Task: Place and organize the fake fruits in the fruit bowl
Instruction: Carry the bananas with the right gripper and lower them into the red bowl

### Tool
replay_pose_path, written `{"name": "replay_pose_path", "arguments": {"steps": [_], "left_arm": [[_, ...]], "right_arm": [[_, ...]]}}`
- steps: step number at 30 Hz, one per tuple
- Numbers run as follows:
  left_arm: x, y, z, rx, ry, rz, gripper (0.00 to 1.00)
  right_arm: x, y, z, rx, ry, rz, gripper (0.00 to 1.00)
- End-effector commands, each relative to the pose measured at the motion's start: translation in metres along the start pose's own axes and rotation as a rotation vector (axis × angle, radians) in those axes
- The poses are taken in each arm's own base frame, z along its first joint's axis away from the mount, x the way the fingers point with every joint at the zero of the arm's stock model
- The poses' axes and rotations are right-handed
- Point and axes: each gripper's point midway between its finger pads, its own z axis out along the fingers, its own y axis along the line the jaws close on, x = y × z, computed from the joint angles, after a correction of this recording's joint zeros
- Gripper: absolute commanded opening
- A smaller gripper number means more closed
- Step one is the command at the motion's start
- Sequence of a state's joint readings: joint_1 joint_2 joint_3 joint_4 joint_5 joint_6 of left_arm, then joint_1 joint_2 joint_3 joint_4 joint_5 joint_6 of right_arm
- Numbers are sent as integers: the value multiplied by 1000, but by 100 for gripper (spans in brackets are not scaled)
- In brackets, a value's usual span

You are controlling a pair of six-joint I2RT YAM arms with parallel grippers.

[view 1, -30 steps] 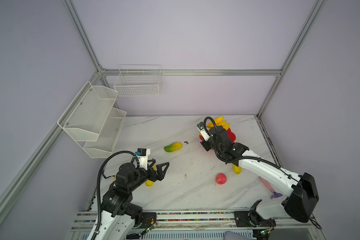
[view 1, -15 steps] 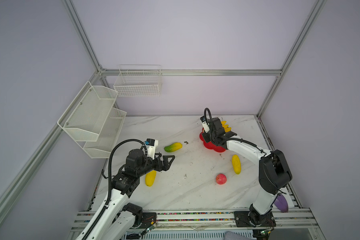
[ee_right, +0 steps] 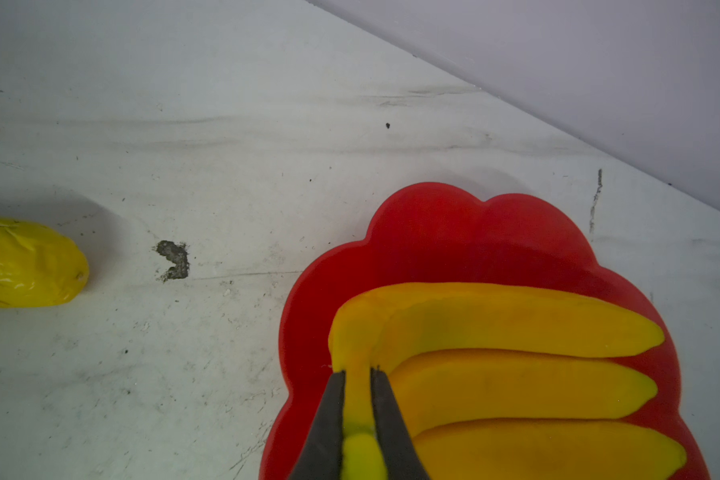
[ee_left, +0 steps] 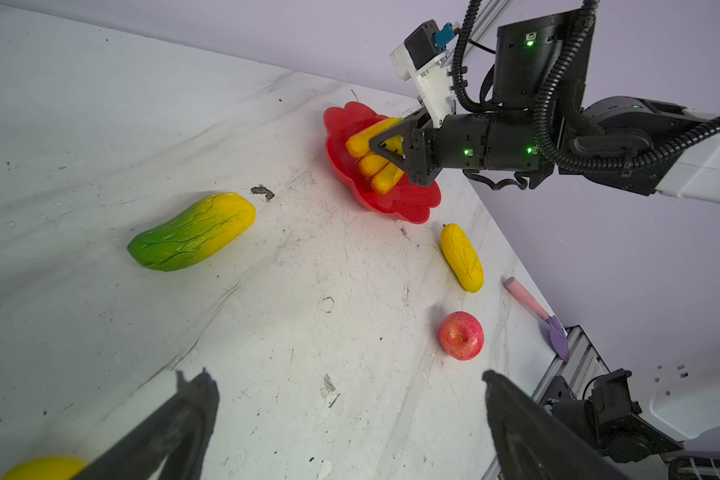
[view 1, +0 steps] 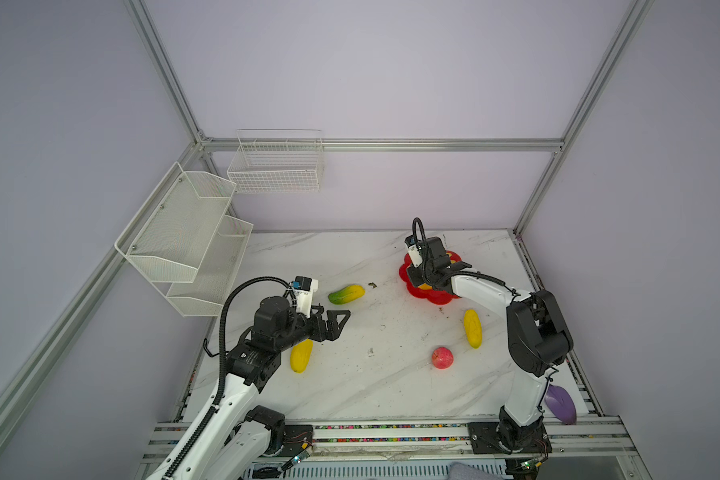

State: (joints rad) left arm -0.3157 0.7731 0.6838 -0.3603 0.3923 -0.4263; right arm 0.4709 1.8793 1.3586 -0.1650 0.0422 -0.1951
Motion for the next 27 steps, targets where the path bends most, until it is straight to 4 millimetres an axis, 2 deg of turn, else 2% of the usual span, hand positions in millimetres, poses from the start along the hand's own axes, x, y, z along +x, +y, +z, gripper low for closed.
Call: {"name": "replay_pose_path", "arguments": {"steps": [1, 11, 19, 27], "left_arm": [[-42, -27, -16, 53, -111, 73, 100], [-41, -26, -18, 48, -109, 77, 100], [-40, -27, -21, 44, -112, 84, 100], [-39, -27, -23, 42, -111, 87, 100]], "right_arm": [[0, 0, 3, -17, 19, 19, 0], [4, -4, 7, -2, 36, 29, 0], [1, -7, 4, 13, 33, 29, 29], [-14, -12, -11, 29, 1, 25, 73]]}}
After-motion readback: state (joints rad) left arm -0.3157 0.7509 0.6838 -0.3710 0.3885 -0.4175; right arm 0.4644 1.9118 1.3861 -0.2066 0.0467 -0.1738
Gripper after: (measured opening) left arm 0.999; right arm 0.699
